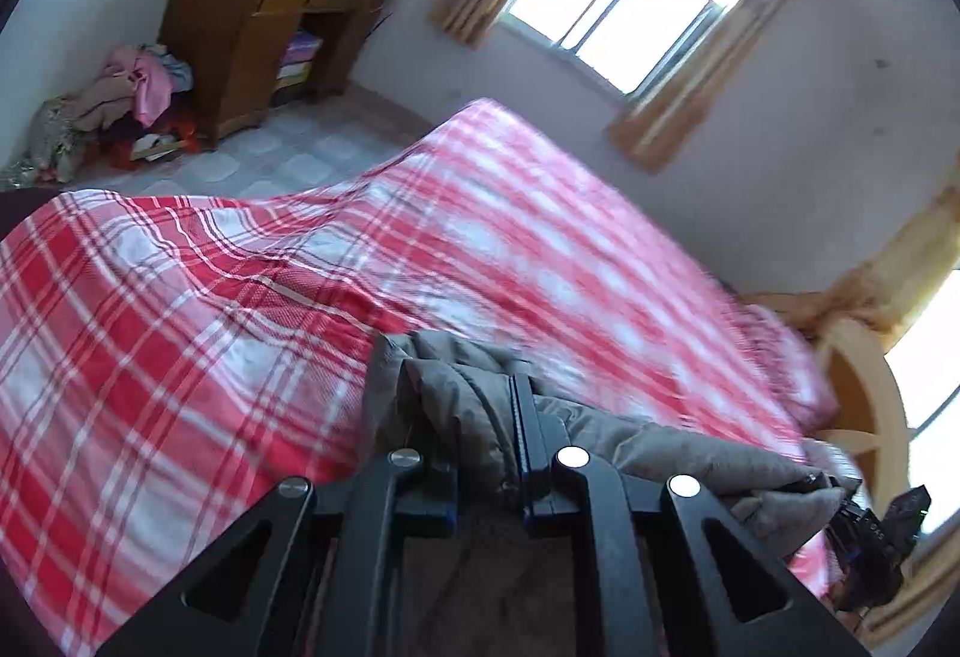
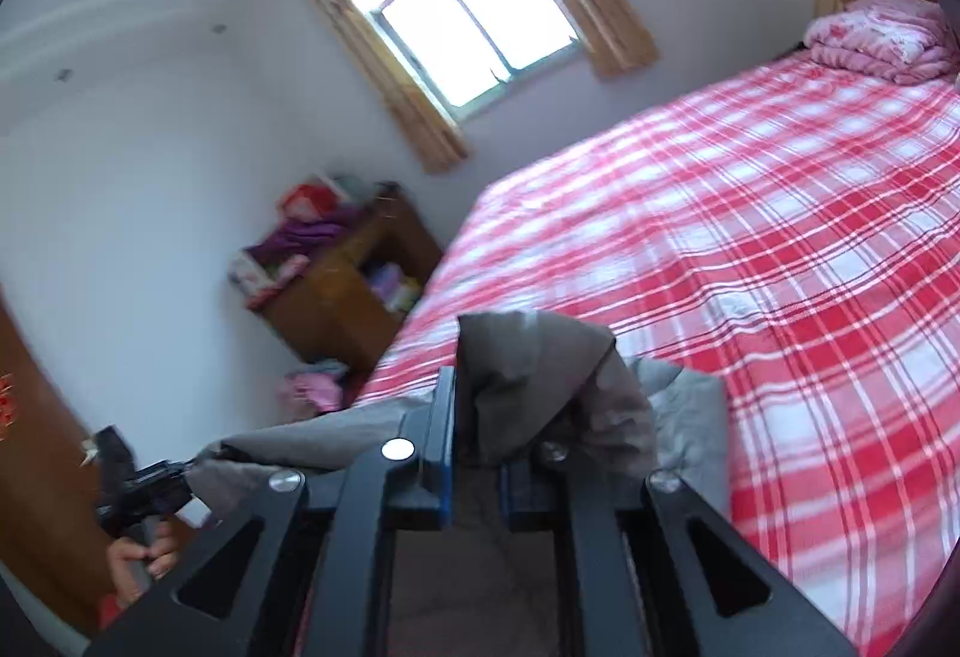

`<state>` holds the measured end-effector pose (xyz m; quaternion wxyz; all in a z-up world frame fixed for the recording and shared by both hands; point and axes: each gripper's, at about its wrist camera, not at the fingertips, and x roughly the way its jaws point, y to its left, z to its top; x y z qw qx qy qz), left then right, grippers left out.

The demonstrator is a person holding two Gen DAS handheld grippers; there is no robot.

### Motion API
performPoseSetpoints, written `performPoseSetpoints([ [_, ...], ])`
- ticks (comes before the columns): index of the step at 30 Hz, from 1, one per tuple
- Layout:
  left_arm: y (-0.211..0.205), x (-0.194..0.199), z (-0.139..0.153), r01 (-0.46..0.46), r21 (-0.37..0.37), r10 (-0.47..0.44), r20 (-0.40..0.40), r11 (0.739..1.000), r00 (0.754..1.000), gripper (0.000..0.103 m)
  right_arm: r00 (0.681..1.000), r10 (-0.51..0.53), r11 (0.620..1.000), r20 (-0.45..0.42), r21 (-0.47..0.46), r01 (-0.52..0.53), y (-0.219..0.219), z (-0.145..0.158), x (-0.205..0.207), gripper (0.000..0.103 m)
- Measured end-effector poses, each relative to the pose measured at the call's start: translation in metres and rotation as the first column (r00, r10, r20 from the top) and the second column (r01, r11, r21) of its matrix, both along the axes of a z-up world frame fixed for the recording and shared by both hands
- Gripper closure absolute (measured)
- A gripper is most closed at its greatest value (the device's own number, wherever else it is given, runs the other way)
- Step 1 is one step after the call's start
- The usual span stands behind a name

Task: Fold large clothes

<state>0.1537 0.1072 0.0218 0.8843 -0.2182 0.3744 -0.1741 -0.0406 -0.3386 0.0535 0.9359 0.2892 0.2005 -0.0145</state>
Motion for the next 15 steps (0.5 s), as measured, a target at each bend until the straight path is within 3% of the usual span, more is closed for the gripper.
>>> performPoseSetpoints([
  [4, -0.031, 0.055, -0.047, -0.029, 0.125, 0.037, -0.062, 0.992, 0.997, 0.09, 0.994, -0.071, 0.997, -0.083, 0.007, 0.072, -0.023, -0.048, 0.054, 0.09],
  [11, -0.06, 0.098, -0.089, -0.014, 0.201, 0.034, -0.094, 0.98, 0.995, 0.088, 0.959, -0.172, 0.985, -0.225, -0.02, 0.172, -0.046, -0.124, 0.111, 0.089],
  [15, -0.069, 0.104, -0.108, 0.002, 0.222, 0.019, -0.093, 0.975, 0.995, 0.088, 0.941, -0.204, 0.979, -0.271, -0.052, 0.197, -0.053, -0.152, 0.127, 0.076],
])
